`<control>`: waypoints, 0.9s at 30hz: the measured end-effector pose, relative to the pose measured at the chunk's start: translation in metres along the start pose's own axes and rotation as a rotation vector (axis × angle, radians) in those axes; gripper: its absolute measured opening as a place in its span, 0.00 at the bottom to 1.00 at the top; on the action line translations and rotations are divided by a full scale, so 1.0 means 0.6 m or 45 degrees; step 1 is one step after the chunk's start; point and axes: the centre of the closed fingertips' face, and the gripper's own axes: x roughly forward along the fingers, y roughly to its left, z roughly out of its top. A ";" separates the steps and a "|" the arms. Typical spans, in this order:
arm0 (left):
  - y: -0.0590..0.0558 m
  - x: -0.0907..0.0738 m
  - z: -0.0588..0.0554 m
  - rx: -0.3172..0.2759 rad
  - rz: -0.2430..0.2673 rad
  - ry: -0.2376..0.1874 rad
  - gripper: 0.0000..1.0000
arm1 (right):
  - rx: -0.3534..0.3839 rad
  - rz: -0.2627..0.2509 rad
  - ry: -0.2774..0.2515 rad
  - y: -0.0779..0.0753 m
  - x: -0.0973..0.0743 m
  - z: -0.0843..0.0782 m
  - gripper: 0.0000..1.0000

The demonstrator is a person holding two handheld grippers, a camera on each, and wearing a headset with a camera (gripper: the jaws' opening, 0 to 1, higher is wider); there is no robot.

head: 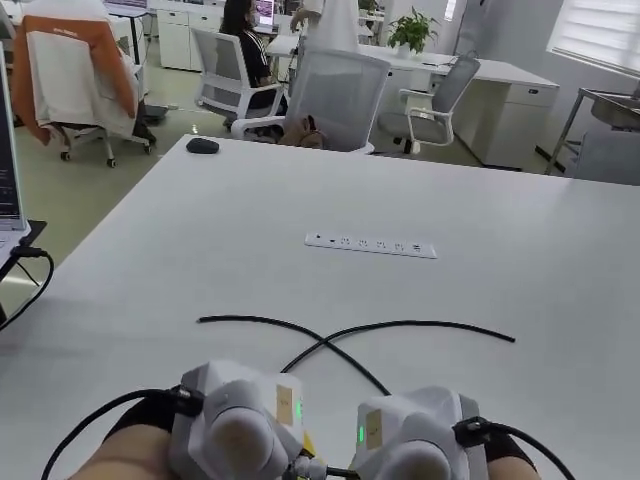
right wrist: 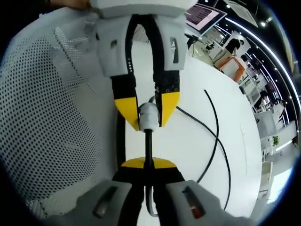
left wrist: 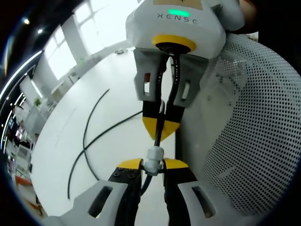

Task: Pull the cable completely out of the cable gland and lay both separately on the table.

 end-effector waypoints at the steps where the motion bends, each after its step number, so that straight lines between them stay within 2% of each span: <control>1: 0.002 0.000 -0.004 0.006 0.007 0.013 0.18 | 0.024 0.002 0.038 0.000 0.001 -0.012 0.02; 7: 0.007 -0.001 -0.010 -0.006 0.024 0.027 0.18 | 0.112 -0.061 0.233 -0.018 -0.004 -0.070 0.03; 12: 0.008 0.001 -0.010 -0.002 0.028 0.029 0.18 | 0.153 -0.051 0.237 -0.016 -0.006 -0.076 0.03; 16: 0.008 0.001 -0.013 -0.003 0.030 0.037 0.18 | 0.126 -0.037 0.246 -0.009 -0.004 -0.074 0.03; 20: 0.009 0.000 -0.017 0.000 0.036 0.051 0.18 | 0.157 -0.017 0.206 -0.005 -0.005 -0.066 0.07; 22: 0.008 0.000 -0.015 -0.004 0.034 0.044 0.18 | 0.196 -0.004 0.140 -0.004 -0.006 -0.052 0.10; 25: 0.006 0.001 -0.014 -0.001 0.031 0.040 0.18 | 0.241 0.024 0.005 -0.001 -0.009 -0.020 0.14; 27: 0.005 0.002 -0.014 0.000 0.029 0.044 0.18 | 0.233 0.034 -0.059 0.000 -0.012 -0.003 0.15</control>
